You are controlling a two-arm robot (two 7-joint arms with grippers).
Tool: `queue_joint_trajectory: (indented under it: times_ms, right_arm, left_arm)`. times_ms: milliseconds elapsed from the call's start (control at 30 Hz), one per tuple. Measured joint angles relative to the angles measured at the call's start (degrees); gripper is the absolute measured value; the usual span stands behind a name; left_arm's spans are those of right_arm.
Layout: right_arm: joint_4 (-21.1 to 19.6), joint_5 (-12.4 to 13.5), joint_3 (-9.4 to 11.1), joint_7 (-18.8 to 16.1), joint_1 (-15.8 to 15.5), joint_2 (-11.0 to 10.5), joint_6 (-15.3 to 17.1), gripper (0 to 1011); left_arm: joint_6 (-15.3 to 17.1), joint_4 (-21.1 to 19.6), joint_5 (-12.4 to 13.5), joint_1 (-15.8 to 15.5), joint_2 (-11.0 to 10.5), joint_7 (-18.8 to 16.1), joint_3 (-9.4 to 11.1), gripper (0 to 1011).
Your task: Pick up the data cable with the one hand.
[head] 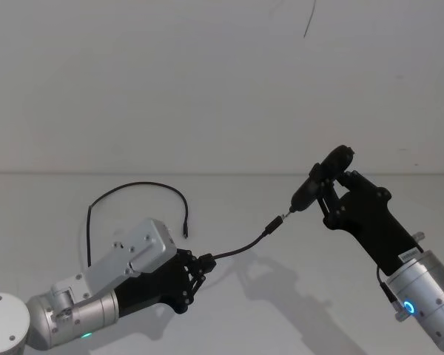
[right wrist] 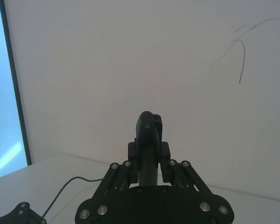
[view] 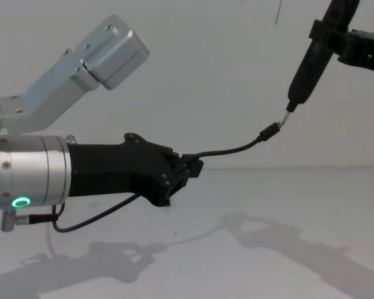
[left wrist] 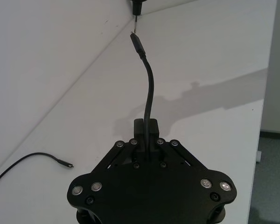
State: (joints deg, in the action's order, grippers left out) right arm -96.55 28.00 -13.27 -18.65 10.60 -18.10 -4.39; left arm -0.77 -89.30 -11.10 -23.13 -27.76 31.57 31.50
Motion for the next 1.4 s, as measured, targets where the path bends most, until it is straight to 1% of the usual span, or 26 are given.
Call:
queue_joint_trajectory:
  times_ms: [500, 1400]
  right_arm:
    - [1.0, 0.0, 0.2, -0.2, 0.3, 0.1, -0.2, 263]
    - [0.4, -0.3, -0.4, -0.4, 0.3, -0.2, 0.4, 263]
  left_arm:
    - [-0.1, 0.0, 0.0, 0.0, 0.0, 0.0, 0.0, 41]
    - [-0.1, 0.0, 0.0, 0.0, 0.0, 0.0, 0.0, 41]
